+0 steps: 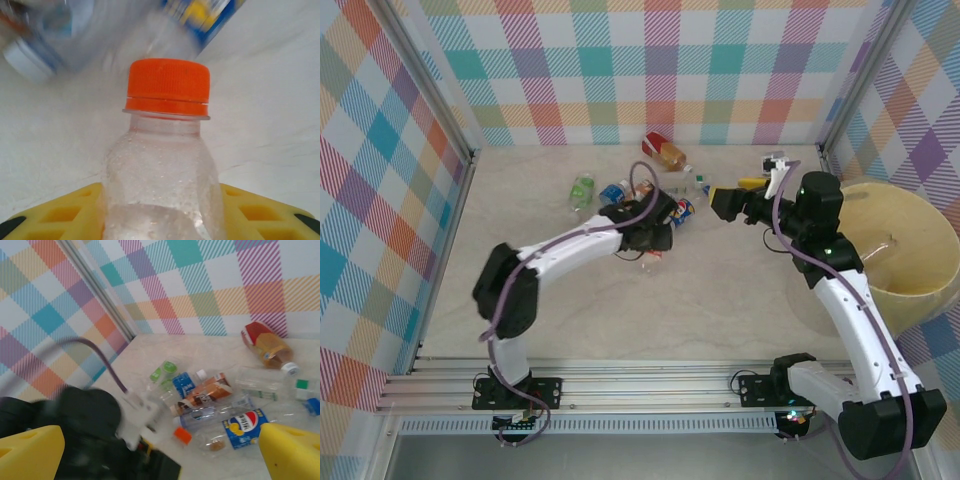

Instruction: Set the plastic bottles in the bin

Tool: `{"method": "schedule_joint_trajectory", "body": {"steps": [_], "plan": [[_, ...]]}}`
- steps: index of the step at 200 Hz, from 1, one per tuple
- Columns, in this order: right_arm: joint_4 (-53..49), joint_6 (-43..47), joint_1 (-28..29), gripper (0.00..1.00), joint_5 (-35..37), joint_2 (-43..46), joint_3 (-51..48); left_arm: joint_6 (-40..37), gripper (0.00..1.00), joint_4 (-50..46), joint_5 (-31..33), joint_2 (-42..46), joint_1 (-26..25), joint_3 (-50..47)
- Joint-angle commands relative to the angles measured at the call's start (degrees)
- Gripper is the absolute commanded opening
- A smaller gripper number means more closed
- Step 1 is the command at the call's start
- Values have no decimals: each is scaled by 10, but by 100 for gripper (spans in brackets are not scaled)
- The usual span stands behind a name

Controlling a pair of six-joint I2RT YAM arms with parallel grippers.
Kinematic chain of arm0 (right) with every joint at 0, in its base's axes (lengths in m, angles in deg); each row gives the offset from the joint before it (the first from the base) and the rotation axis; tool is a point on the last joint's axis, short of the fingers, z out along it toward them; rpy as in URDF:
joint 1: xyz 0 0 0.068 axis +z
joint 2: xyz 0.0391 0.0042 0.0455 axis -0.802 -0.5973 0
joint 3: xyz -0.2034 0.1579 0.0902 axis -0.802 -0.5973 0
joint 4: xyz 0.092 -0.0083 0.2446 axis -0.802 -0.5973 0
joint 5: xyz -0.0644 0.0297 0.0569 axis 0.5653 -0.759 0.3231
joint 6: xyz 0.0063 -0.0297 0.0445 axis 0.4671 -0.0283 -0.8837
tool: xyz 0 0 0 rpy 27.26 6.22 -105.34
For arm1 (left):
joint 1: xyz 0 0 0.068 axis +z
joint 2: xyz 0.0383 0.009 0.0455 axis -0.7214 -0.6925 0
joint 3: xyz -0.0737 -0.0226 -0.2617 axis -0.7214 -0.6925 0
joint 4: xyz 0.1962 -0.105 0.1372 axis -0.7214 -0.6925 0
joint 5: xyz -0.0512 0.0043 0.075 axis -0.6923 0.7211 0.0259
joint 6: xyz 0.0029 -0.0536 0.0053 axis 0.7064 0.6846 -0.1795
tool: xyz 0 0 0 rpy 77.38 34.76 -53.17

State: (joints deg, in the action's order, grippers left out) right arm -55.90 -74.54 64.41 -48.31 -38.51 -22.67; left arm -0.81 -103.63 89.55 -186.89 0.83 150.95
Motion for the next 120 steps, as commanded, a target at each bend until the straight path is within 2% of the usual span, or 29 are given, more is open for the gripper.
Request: {"method": "schedule_joint_trajectory", "body": {"steps": [1,32,73,107,120], "plan": [[42,-50,5,100,-61,-15,-7,-10,48,108,-12,98,22,-24],[67,-68,17,100,-117,-32,-4,-5,49,238,-44,178,47,-67],[148,-97,59,100,-189,-57,-9,4,49,347,-111,232,64,-101],[153,-79,122,100,-194,-105,27,43,49,428,-198,231,70,-112],[134,-61,141,100,-145,-120,45,55,49,439,-219,227,70,-109]]}}
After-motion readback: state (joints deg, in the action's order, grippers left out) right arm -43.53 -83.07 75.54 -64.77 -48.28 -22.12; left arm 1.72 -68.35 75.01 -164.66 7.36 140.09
